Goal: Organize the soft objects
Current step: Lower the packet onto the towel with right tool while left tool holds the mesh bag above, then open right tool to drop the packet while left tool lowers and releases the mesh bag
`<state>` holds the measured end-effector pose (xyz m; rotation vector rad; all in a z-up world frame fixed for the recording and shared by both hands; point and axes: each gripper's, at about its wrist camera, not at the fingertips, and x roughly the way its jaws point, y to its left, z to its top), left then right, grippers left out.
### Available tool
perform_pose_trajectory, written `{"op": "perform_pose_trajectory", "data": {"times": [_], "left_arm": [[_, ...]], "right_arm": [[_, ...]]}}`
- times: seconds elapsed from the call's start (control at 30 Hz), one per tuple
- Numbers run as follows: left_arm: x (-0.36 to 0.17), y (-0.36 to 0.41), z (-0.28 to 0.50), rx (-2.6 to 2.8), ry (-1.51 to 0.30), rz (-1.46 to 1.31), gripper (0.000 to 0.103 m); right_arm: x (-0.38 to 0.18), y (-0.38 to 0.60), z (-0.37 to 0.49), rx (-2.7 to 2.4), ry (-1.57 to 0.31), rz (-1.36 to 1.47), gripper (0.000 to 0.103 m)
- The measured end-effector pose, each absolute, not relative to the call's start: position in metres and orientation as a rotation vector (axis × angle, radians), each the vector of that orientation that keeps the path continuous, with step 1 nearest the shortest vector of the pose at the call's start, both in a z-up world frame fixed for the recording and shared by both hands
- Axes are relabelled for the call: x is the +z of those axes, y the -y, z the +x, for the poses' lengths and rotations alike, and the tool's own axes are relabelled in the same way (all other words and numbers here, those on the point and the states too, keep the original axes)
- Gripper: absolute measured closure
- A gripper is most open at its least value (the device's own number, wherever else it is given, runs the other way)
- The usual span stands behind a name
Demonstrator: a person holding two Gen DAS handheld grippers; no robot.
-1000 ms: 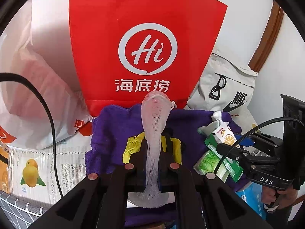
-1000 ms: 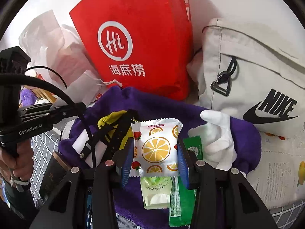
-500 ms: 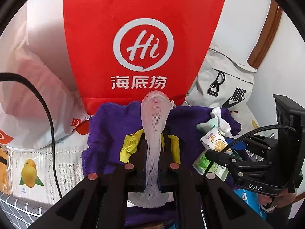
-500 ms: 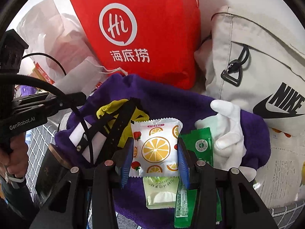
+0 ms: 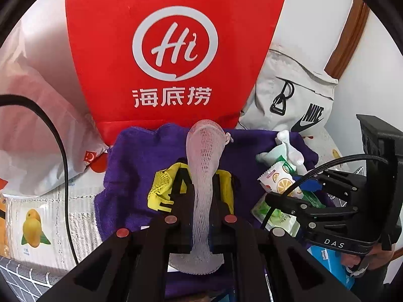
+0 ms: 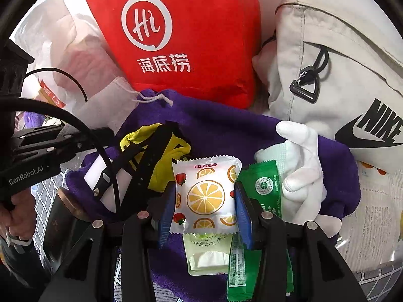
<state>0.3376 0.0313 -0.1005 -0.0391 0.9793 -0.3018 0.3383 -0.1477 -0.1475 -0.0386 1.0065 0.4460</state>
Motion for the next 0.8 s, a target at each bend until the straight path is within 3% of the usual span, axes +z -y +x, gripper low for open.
{"op": "perform_pose_trajectory", "data": {"times": [0.17,0.43,0.8], "left_arm": [[-0.11,-0.026,0.34,-0.309,-1.006,-0.03,0.095],[-0.123,-0.018,0.343,-0.319,-1.035,-0.015,0.095],[-0.136,-0.012,0.35,-0.332,-1.08,-0.011,0.093]], "right_arm": [[-0.152,0.149,0.34,0.427,-1.014,-0.056,0.057],[-0.151,0.149,0.339,0.42,-1.008,-0.087,0.048],[-0.156,0.145,0.341,0.393,-1.047,-0.109,0.03]]}}
